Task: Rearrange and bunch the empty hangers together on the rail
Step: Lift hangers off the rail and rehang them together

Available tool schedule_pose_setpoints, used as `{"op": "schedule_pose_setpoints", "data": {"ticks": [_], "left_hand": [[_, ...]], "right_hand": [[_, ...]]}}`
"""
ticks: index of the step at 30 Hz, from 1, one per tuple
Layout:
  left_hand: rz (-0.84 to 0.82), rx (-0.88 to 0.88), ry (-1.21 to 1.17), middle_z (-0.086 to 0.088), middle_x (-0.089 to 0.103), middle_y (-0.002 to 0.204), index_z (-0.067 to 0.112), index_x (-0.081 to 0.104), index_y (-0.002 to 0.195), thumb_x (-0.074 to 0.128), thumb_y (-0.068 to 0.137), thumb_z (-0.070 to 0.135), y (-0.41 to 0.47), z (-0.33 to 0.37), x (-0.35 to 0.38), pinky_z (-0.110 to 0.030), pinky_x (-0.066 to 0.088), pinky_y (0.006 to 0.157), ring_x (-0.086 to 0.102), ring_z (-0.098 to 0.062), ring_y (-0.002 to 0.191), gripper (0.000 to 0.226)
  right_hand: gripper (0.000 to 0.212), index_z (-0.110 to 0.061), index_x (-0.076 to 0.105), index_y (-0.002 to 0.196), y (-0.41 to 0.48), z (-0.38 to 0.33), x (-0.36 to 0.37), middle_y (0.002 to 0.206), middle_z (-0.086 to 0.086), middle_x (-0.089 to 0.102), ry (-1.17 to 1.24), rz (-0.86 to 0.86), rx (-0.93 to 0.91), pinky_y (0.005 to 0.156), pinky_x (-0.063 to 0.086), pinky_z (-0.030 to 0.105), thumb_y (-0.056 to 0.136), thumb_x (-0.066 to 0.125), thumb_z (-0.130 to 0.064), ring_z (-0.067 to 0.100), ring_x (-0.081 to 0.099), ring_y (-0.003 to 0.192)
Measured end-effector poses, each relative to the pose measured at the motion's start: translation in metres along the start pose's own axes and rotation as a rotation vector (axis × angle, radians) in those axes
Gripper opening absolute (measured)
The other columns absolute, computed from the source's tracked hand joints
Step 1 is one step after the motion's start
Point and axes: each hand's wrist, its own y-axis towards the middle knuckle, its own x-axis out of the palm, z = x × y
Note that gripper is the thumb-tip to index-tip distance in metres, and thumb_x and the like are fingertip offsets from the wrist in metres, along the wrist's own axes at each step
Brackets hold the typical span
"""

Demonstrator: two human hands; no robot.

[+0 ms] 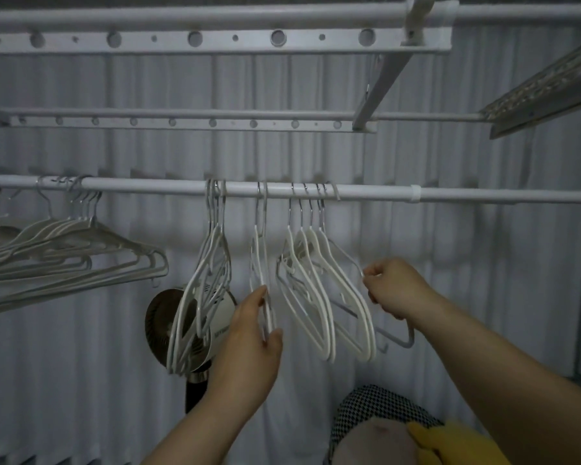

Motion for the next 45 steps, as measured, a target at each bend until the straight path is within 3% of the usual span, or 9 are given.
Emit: {"op": "schedule_pose_setpoints", "data": {"ticks": [5, 10, 17, 24, 31, 35, 39, 41, 45], "left_hand": [[0.062, 0.012, 0.027, -0.011, 0.055, 0.126, 0.026, 0.039, 0.135, 0.051, 0.09, 0.013, 0.005, -0.01, -0.003, -0.023, 0.046, 0.061, 0.058, 0.008, 0.06, 0.049], [0.111, -0.013, 0.056, 0.001, 0.049, 0.135, 0.022, 0.039, 0.136, 0.052, 0.088, 0.005, -0.004, -0.006, -0.008, -0.029, 0.047, 0.092, 0.056, -0.009, 0.097, 0.052], [0.257, 0.065, 0.288, -0.003, 0.034, 0.146, 0.015, 0.049, 0.131, 0.058, 0.085, 0.01, -0.018, 0.017, -0.015, -0.032, 0.028, 0.108, 0.033, -0.021, 0.134, 0.047], [0.356, 0.407, 0.34, -0.009, 0.06, 0.12, 0.01, 0.067, 0.106, 0.041, 0.079, 0.031, -0.03, 0.052, 0.007, -0.047, 0.036, 0.096, 0.042, -0.018, 0.116, 0.044], [0.057, 0.683, 0.08, 0.017, 0.064, 0.09, 0.024, 0.064, 0.095, 0.043, 0.09, 0.035, -0.061, 0.083, 0.054, 0.009, 0.03, 0.085, 0.047, 0.012, 0.088, 0.025], [-0.182, 0.557, 0.111, -0.001, 0.073, 0.095, 0.012, 0.07, 0.102, 0.046, 0.083, 0.033, -0.081, 0.077, 0.099, 0.013, 0.025, 0.08, 0.053, -0.001, 0.094, 0.037], [-0.315, 0.31, 0.221, 0.003, 0.039, 0.143, 0.018, 0.032, 0.14, 0.043, 0.095, 0.032, -0.082, 0.066, 0.13, 0.0, 0.019, 0.086, 0.037, -0.006, 0.127, 0.049], [-0.353, 0.223, 0.302, 0.004, 0.024, 0.152, 0.018, 0.016, 0.145, 0.041, 0.095, 0.032, -0.081, 0.06, 0.136, -0.009, 0.02, 0.098, 0.027, -0.01, 0.137, 0.058], [-0.488, -0.012, 0.25, -0.006, 0.056, 0.121, 0.02, 0.034, 0.134, 0.04, 0.096, 0.027, -0.077, 0.047, 0.137, -0.025, 0.042, 0.095, 0.057, -0.016, 0.109, 0.039]], "right_hand": [[0.043, -0.017, 0.041, 0.051, 0.02, 0.006, -0.005, 0.061, 0.003, 0.047, -0.117, 0.116, -0.062, 0.054, 0.033, 0.023, 0.094, 0.039, -0.014, 0.021, 0.048, 0.065], [0.039, -0.015, 0.048, 0.054, 0.032, 0.006, -0.025, 0.082, 0.012, 0.061, -0.093, 0.147, -0.065, 0.071, 0.042, 0.028, 0.092, 0.041, -0.011, 0.024, 0.054, 0.075], [0.029, -0.008, 0.066, 0.069, 0.04, 0.028, -0.057, 0.09, 0.012, 0.074, -0.185, 0.039, -0.051, 0.053, 0.038, 0.024, 0.09, 0.046, -0.008, 0.023, 0.057, 0.067], [0.025, -0.013, 0.06, 0.064, 0.029, 0.08, -0.099, 0.049, -0.012, 0.062, -0.211, -0.105, -0.035, 0.041, 0.034, 0.018, 0.088, 0.053, -0.009, 0.01, 0.05, 0.05], [0.017, -0.019, 0.066, 0.071, -0.003, 0.132, -0.161, 0.049, -0.015, 0.068, -0.293, -0.326, -0.018, 0.045, 0.044, 0.009, 0.085, 0.061, -0.012, 0.0, 0.058, 0.051], [0.012, -0.02, 0.071, 0.069, -0.02, 0.157, -0.176, 0.056, -0.008, 0.072, -0.148, -0.413, 0.003, 0.048, 0.046, 0.005, 0.08, 0.067, -0.017, -0.007, 0.062, 0.05], [0.013, -0.024, 0.074, 0.055, -0.036, 0.175, -0.179, 0.058, -0.004, 0.073, -0.045, -0.494, -0.023, 0.052, 0.048, 0.006, 0.062, 0.08, -0.033, 0.0, 0.065, 0.056], [0.045, -0.024, 0.075, 0.057, -0.04, 0.18, -0.181, 0.059, -0.003, 0.073, 0.013, -0.521, -0.064, 0.054, 0.049, 0.007, 0.026, 0.084, -0.055, -0.002, 0.066, 0.057], [0.073, -0.021, 0.073, 0.064, -0.037, 0.194, -0.185, 0.06, 0.0, 0.074, 0.11, -0.522, -0.111, 0.056, 0.052, 0.009, 0.009, 0.078, -0.07, 0.0, 0.067, 0.057]]}}
